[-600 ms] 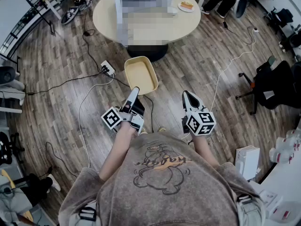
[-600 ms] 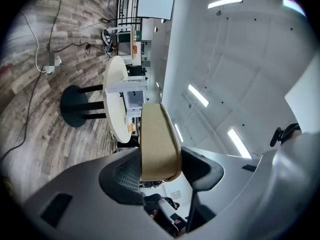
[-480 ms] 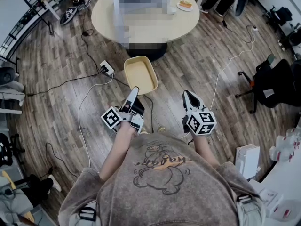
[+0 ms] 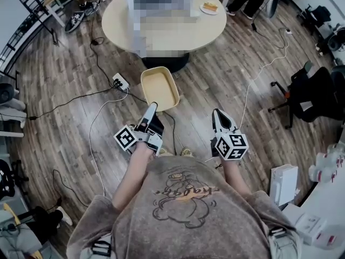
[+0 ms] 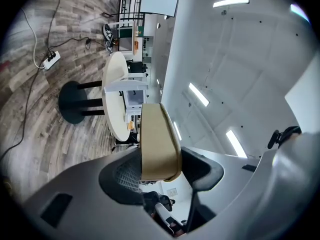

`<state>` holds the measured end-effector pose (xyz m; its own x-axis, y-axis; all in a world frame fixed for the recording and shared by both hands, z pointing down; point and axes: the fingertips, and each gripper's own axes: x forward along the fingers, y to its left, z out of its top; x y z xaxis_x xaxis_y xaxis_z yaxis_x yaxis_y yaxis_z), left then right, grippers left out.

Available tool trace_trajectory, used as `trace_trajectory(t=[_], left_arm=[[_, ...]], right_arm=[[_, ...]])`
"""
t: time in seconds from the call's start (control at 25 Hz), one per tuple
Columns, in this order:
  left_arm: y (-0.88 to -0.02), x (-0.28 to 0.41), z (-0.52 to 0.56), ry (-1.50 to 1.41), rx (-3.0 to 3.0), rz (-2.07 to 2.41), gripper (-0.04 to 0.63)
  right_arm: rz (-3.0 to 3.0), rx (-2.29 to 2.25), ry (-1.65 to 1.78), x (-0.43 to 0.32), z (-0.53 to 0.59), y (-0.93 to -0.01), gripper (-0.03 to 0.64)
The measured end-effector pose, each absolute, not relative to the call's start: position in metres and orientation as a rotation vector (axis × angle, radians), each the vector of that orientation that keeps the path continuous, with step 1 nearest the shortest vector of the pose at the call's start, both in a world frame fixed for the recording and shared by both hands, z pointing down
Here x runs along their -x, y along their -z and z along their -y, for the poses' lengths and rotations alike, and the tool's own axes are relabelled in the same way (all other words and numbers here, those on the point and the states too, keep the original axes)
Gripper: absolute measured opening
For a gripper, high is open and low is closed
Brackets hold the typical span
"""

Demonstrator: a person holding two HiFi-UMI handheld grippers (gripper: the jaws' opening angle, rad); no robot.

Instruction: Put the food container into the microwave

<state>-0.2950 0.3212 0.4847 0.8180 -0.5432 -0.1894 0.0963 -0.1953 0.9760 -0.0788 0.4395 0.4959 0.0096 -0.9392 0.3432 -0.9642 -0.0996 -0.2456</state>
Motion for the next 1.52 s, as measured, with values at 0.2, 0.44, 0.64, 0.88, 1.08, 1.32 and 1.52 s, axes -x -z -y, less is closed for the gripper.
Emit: trace_trajectory(t=[0.2, 0.44, 0.64, 0.88, 1.08, 1.32, 1.52], left_arm=[[-0.488, 0.301, -0.309, 0.607, -1.652, 0.317, 0.245], [-0.499, 0.301, -0.294, 0.574, -1.642, 0.271, 0.245], [-0.502, 0.292, -0.278, 0.555, -1.627, 0.263, 0.245], [-0.503, 0.26, -0.247, 0.564, -1.637, 0.259, 0.245], [-0.501, 0.225, -0.213, 0.579, -1.637, 0.275, 0.245], [-0.495, 0.185, -0.17, 0.605, -1.635, 0.298, 0.245], [-0.491, 0.153, -0.141, 0.636, -1.638, 0.326, 0.245]], right_arm=[[2.012, -2.214, -0.662, 0.081, -0.44, -0.505, 0.0], [1.97, -2.255, -0.658, 0.087, -0.432, -0.511, 0.0], [1.946, -2.277, -0.654, 0.082, -0.419, -0.508, 0.001], [1.967, -2.279, -0.637, 0.051, -0.387, -0.506, 0.001], [2.02, -2.244, -0.635, 0.017, -0.341, -0.503, 0.0], [2.08, -2.193, -0.653, -0.024, -0.287, -0.503, 0.0], [2.132, -2.132, -0.669, -0.053, -0.252, -0.503, 0.0]])
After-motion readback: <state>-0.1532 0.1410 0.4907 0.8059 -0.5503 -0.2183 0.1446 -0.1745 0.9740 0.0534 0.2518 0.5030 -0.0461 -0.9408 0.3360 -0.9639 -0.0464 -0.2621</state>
